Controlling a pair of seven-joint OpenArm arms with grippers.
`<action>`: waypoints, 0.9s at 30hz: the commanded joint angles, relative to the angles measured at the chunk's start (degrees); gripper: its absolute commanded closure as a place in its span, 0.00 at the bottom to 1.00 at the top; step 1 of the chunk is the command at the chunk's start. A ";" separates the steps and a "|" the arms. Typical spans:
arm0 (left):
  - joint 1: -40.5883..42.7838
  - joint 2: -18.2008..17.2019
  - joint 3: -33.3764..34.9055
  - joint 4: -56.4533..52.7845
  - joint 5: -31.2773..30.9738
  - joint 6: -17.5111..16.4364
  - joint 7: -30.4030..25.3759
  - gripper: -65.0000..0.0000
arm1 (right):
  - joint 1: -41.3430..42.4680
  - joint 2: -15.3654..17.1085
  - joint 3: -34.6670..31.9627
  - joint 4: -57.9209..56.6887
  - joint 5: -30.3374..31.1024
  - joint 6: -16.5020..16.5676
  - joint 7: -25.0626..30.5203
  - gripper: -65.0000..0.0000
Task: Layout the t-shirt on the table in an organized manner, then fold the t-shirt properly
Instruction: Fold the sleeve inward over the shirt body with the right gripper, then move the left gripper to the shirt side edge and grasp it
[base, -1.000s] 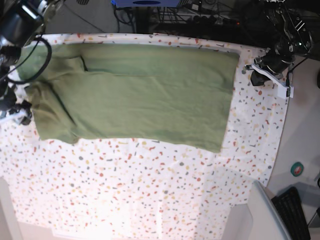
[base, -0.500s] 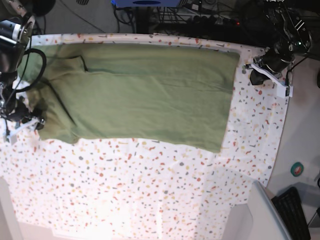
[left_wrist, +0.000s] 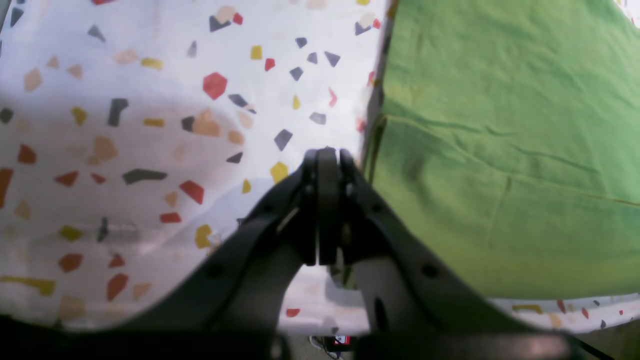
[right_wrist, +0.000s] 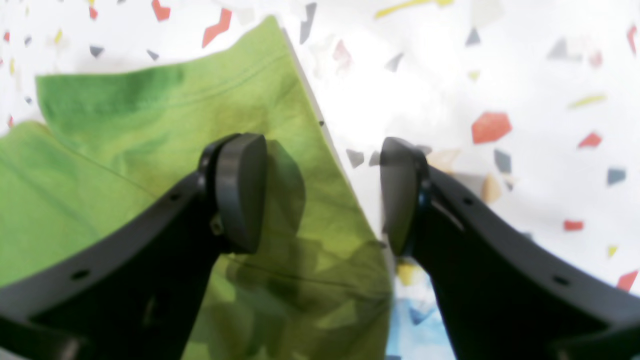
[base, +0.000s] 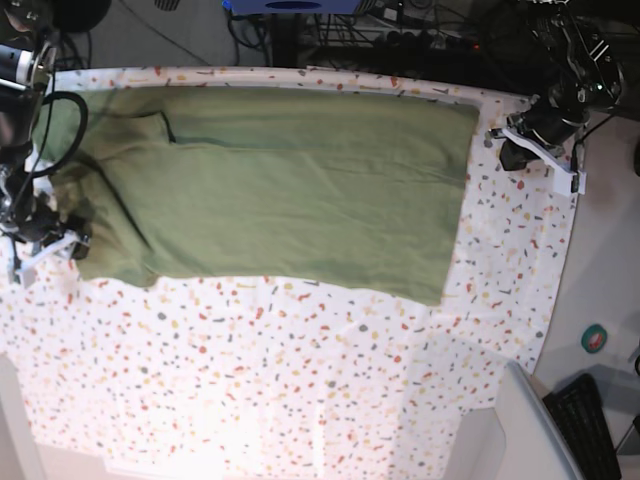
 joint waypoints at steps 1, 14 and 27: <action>0.03 -0.70 -0.21 0.89 -0.76 -0.15 -1.02 1.00 | 1.24 0.91 -0.39 -0.20 -0.10 -0.05 -0.12 0.47; -3.31 -0.87 0.32 0.46 -0.59 -0.15 -0.94 1.00 | 1.41 0.65 -0.74 -0.38 -0.01 0.03 -0.47 1.00; -15.35 -8.17 12.89 -10.18 -0.59 -0.06 1.88 0.54 | -2.46 0.56 -0.21 16.85 0.25 0.03 -7.33 1.00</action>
